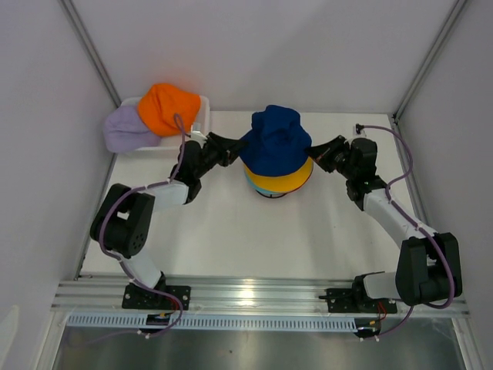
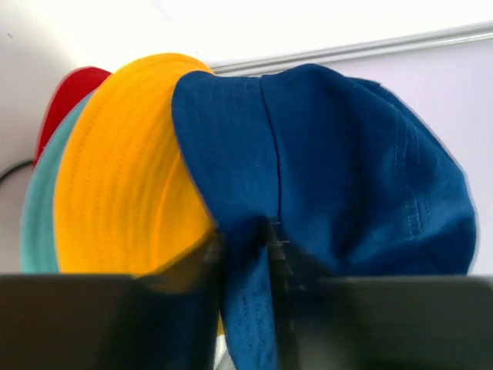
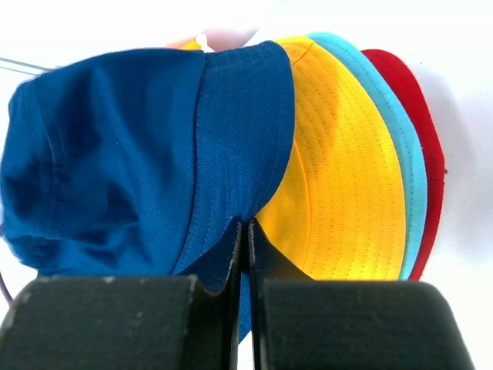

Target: Stack the hats

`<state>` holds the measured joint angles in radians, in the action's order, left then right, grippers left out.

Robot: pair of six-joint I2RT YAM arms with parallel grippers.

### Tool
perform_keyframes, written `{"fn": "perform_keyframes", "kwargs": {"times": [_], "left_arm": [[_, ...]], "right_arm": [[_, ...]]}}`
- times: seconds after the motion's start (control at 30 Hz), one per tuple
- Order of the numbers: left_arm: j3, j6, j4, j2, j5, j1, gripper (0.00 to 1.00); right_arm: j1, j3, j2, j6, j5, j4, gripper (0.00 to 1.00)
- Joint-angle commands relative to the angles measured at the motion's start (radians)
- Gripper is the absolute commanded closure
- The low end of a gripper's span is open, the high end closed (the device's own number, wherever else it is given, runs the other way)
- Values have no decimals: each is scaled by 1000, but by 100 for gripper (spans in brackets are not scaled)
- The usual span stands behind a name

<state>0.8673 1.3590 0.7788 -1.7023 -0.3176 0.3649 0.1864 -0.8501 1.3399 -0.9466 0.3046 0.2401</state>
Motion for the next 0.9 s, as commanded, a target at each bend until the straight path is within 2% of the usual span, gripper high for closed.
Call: {"fn": "perform_keyframes", "kwargs": {"times": [0.0, 0.07, 0.23, 0.4, 0.67, 0.87], "left_arm": [[27, -23, 25, 33, 29, 2, 84], [41, -64, -21, 62, 52, -1, 99], [108, -274, -244, 188, 150, -1, 99], [137, -415, -335, 268, 224, -3, 99], [78, -414, -435, 262, 270, -1, 99], [-19, -416, -376, 227, 276, -1, 99]], "right_arm": [[-4, -53, -8, 37, -19, -24, 100], [-2, -60, -16, 48, -31, -42, 100], [-5, -87, -51, 77, -45, -67, 100], [-5, -106, -77, 86, -51, -82, 100], [-16, -112, -76, 55, -56, -150, 100], [-18, -81, -67, 91, -55, -165, 100]]}}
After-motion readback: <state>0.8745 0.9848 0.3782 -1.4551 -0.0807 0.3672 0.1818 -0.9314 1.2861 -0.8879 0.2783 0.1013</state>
